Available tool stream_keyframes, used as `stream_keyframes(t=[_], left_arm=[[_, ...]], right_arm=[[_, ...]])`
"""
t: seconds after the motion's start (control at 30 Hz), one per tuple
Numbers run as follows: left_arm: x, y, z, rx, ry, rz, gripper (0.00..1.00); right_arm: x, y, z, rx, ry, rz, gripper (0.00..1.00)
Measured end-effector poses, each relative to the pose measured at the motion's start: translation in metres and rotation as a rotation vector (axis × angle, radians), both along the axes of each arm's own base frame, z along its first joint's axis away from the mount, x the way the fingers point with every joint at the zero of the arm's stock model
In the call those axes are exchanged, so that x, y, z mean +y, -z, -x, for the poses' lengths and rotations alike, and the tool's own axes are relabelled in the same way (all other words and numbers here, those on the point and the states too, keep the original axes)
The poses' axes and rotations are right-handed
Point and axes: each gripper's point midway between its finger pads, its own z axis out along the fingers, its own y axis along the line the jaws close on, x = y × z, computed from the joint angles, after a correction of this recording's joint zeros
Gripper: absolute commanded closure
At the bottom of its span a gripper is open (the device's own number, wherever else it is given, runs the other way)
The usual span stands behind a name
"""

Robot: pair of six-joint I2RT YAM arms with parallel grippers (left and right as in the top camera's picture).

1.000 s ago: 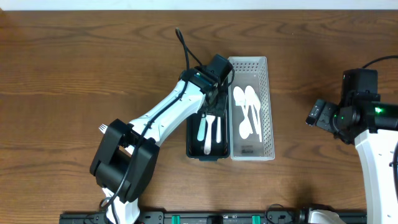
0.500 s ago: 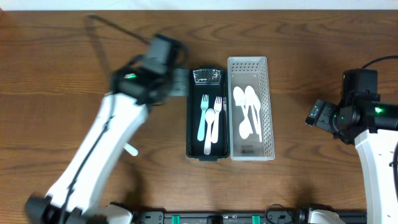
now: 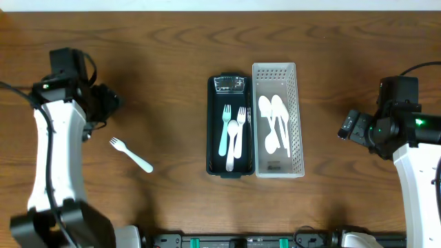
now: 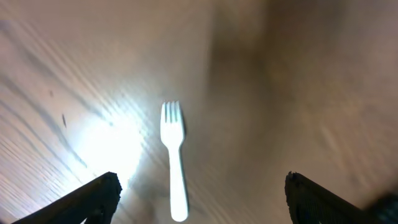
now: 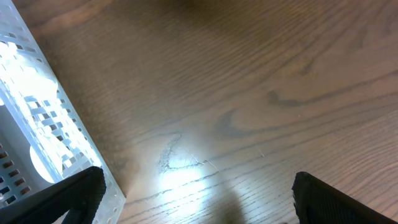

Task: Pack container
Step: 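Move the left gripper to the last white fork and grasp it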

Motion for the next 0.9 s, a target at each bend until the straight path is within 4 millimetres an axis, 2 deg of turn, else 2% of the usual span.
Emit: stream_keyframes(t=[0.13,0.3,0.57,0.9], left_arm=[[0.003,0.051,0.012,0.111,-0.046,0.105,0.12],[-0.005,0.089,0.017,0.182,-0.048,0.171,0.11],[-0.008,0.115,0.009,0.171,-0.018,0.196,0.11],[-0.013,0.138,0.018,0.17,-0.012,0.21,0.11]], right_arm=[[0.0,0.0,0.0,0.0,0.0,0.0,0.01],[0.0,0.0,0.0,-0.001,-0.001,-0.002,0.01],[0.0,0.0,0.0,0.0,-0.001,-0.002,0.01],[0.0,0.0,0.0,0.0,-0.003,-0.001,0.01]])
